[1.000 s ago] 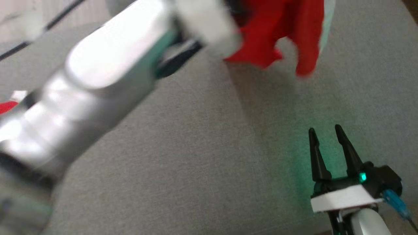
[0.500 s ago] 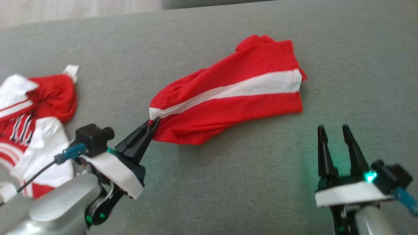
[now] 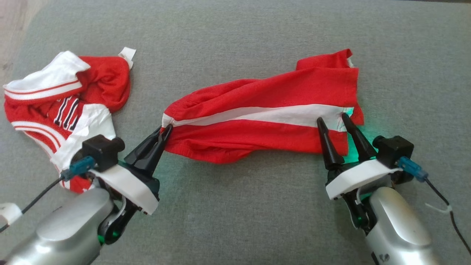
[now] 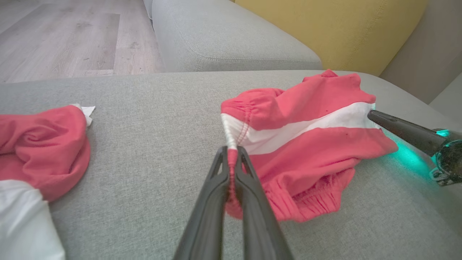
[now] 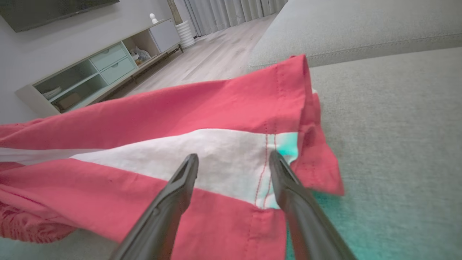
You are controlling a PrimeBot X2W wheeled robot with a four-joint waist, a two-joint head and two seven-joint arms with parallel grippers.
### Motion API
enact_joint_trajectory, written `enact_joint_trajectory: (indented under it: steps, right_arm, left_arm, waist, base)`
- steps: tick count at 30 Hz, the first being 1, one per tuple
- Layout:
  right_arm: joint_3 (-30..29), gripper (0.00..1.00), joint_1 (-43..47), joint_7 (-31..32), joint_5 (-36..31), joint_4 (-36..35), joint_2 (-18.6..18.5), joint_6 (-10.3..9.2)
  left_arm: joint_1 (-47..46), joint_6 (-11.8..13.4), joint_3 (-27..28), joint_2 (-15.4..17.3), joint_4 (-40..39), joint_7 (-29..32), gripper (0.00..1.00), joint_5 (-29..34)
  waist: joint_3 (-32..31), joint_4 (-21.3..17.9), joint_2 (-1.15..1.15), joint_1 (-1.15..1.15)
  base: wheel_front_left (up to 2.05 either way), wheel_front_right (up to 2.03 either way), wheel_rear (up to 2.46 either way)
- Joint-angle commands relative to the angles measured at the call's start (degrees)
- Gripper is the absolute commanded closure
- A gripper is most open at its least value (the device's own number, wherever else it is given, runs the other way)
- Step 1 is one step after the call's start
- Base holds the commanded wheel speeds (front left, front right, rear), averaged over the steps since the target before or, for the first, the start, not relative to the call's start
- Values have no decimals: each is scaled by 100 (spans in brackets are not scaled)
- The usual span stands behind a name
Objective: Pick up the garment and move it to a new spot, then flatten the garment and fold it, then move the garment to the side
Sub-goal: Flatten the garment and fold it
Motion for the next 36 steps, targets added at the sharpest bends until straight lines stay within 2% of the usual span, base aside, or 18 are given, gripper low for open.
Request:
enact_joint_trajectory:
  steps: [1, 9, 18, 31, 36]
  right_arm:
    - [126, 0, -138, -67, 10, -20, 38, -4]
    - [-473, 0, -108, -80, -292, -328, 180, -4]
    - [-279, 0, -252, -81, -152, -126, 229, -4]
    - [-622, 0, -585, -82, -460, 274, 266, -4]
    - [-499, 0, -616, -82, -434, 185, 303, -4]
  left_arm:
    - [-268, -43, 277, 126, 3, -96, 100, 78]
    - [-208, -133, 358, 33, 189, -112, 100, 185]
    - [-175, -203, 423, -27, 261, -117, 100, 236]
    - [-236, -271, 482, -69, 311, -120, 100, 328]
    - [-252, -279, 501, -74, 341, -120, 100, 353]
  waist:
    - [16, 40, 0, -1]
    - [-10, 30, 0, -1]
    - [-19, 9, 0, -1]
    - [101, 83, 0, -1]
    - [115, 68, 0, -1]
  base:
    - [0, 0, 0]
    - [0, 0, 0]
    - [0, 0, 0]
    - [0, 0, 0]
    - [0, 0, 0]
